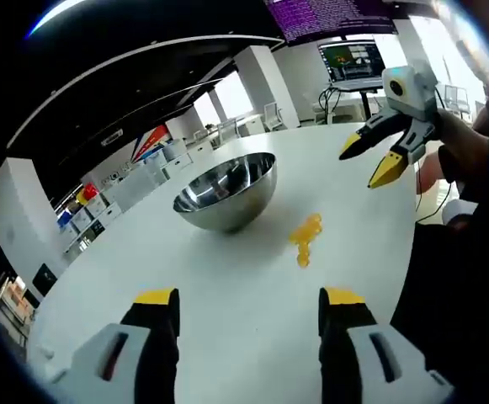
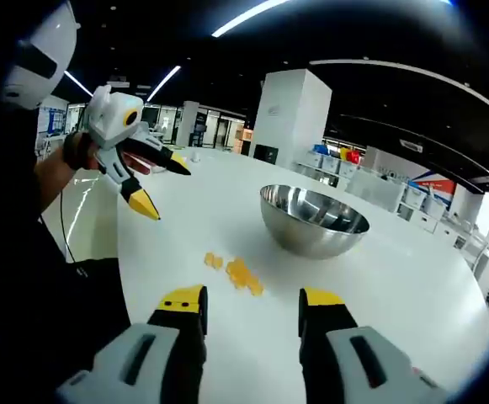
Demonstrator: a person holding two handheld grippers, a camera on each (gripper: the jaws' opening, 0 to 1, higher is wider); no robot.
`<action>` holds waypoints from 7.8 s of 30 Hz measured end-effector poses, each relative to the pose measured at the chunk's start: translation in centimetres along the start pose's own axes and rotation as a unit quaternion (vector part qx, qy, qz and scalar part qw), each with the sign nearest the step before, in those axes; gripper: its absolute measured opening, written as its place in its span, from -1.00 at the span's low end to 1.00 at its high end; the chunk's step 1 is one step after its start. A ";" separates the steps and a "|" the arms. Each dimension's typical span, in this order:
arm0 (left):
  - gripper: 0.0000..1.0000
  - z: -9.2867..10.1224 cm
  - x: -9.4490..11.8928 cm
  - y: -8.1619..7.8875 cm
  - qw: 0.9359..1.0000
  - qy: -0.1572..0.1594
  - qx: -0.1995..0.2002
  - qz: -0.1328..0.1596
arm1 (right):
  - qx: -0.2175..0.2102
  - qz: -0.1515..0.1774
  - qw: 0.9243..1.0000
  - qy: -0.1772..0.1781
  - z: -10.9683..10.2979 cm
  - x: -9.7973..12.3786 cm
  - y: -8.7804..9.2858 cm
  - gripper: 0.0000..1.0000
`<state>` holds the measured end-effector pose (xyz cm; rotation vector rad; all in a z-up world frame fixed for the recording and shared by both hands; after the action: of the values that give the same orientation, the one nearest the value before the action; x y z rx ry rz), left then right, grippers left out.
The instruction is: Pick up the QQ candy scattered on the table and place it into the stainless steel bowl on the table
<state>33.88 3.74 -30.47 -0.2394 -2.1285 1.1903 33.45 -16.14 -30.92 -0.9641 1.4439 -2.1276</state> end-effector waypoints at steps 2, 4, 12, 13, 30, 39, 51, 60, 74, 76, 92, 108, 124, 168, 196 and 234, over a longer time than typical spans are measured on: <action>0.33 0.0 0.0 0.0 1.000 0.000 -0.001 0.000 | 0.001 0.000 1.000 0.000 0.0 0.0 0.0 -0.19; 0.32 0.1 0.0 0.0 1.000 0.001 -0.002 0.000 | 0.002 -0.001 1.000 0.001 0.0 0.0 0.0 -0.19; 0.30 -0.1 0.0 0.0 1.000 -0.001 -0.006 -0.003 | 0.004 -0.002 1.000 0.003 0.2 0.1 0.0 -0.19; 0.30 -0.1 0.0 0.0 1.000 -0.002 -0.006 -0.003 | 0.004 -0.002 1.000 0.003 0.2 0.1 0.0 -0.19; 0.30 0.1 -0.1 -0.1 1.000 0.002 0.008 0.005 | 0.004 -0.004 1.000 0.002 0.1 0.0 0.2 -0.20; 0.30 0.3 0.0 -0.1 1.000 0.004 0.012 0.008 | -0.002 0.004 1.000 0.003 0.4 -0.1 0.2 -0.25; 0.30 0.4 -0.4 0.2 1.000 0.010 0.013 0.006 | 0.002 -0.009 1.000 -0.011 1.0 -4.1 1.1 -0.41; 0.30 0.6 -1.1 -0.3 0.999 0.025 0.024 0.029 | -0.009 -0.022 1.000 -0.019 1.2 -6.1 2.3 -0.46; 0.30 0.2 -1.3 0.5 0.999 0.023 0.023 0.013 | -0.002 -0.036 0.999 -0.031 0.7 -7.9 3.4 -0.61; 0.30 0.2 -1.2 0.6 0.999 0.023 0.025 0.012 | 0.000 -0.037 0.999 -0.033 0.6 -8.0 3.5 -0.62; 0.30 0.5 -1.2 1.1 0.999 0.024 0.024 0.006 | 0.013 -0.038 0.999 -0.036 0.4 -8.4 3.8 -0.81; 0.28 0.8 -0.9 1.1 0.999 0.025 0.025 0.008 | 0.019 -0.039 0.998 -0.037 0.2 -8.3 4.0 -0.90; 0.28 0.7 -0.7 0.8 0.999 0.022 0.023 0.011 | 0.033 -0.024 0.999 -0.015 0.7 -6.3 1.7 -0.92; 0.27 0.8 -0.2 0.4 1.000 0.018 0.015 0.010 | -0.004 0.034 0.998 0.060 10.6 -12.6 -8.1 -0.89; 0.28 1.0 0.3 0.1 1.000 0.012 0.014 0.012 | 0.022 0.098 0.991 0.087 10.6 -8.2 -13.3 -0.86; 0.28 2.0 -0.3 -0.7 1.000 0.024 0.001 0.013 | -0.040 0.003 0.999 -0.004 2.3 -7.6 -1.4 -0.88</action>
<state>32.94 1.85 -30.79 -0.2932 -2.0890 1.1909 40.39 -12.12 -31.56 -0.9962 1.5363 -2.0730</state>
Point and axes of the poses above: the point that each gripper's makers call its tool centre point, and the gripper's own axes: x roughly backward along the fingers, z roughly to its right, y roughly out of its underside, the point moved 1 cm from there along x, roughly backward along the fingers, and after that the axes turned 1 degree about y, right-handed, at the moved point
